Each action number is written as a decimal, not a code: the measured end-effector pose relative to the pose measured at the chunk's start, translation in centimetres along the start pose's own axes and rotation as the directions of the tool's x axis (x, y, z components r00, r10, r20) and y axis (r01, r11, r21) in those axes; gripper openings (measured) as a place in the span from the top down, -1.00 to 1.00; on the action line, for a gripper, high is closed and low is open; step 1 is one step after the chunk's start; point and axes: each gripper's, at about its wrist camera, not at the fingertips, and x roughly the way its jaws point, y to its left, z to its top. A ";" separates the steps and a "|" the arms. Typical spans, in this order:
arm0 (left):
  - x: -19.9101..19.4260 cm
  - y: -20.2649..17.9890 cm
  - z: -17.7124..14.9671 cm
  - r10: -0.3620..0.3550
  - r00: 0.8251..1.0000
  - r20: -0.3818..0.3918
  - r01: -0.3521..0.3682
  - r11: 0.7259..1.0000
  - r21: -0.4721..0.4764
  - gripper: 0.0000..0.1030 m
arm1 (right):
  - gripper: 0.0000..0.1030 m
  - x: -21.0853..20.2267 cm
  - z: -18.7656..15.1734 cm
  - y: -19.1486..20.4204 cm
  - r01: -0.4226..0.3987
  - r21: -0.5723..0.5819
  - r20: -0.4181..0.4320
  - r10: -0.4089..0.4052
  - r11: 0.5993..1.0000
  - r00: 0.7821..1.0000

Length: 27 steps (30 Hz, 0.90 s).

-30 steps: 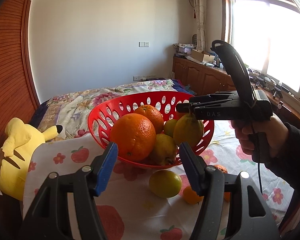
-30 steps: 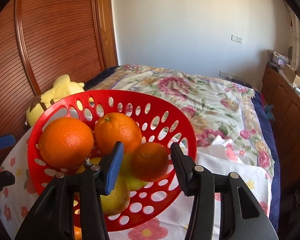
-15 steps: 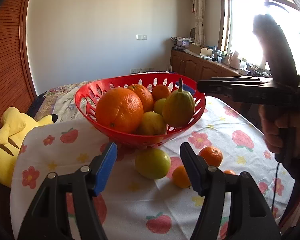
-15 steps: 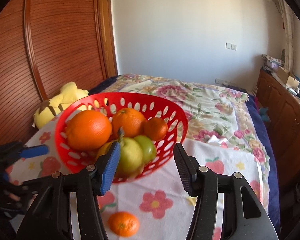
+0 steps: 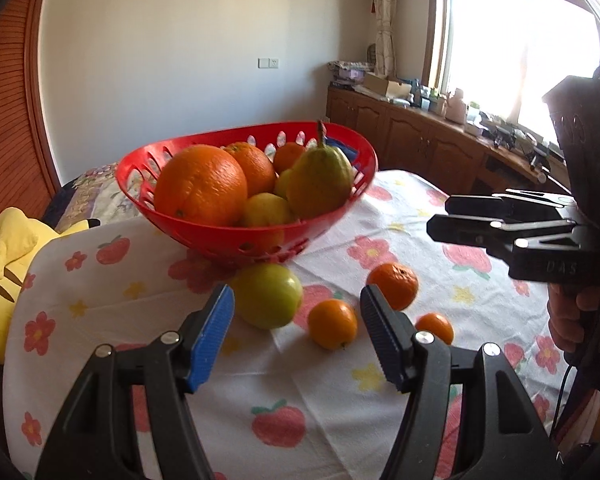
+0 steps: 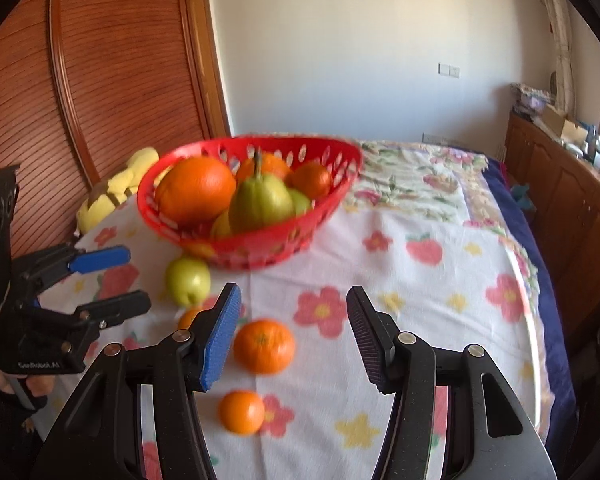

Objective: Organize fruits
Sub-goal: 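Withdraw both open grippers from the basket back over the table, then grasp another mandarin with the right gripper while the left gripper moves to a mandarin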

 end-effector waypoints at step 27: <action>2.7 -2.0 -1.7 -0.030 0.995 -0.094 0.035 0.998 0.049 -0.11 | 0.15 2.2 -5.9 2.9 -0.089 -0.001 -0.158 0.088 0.996 0.984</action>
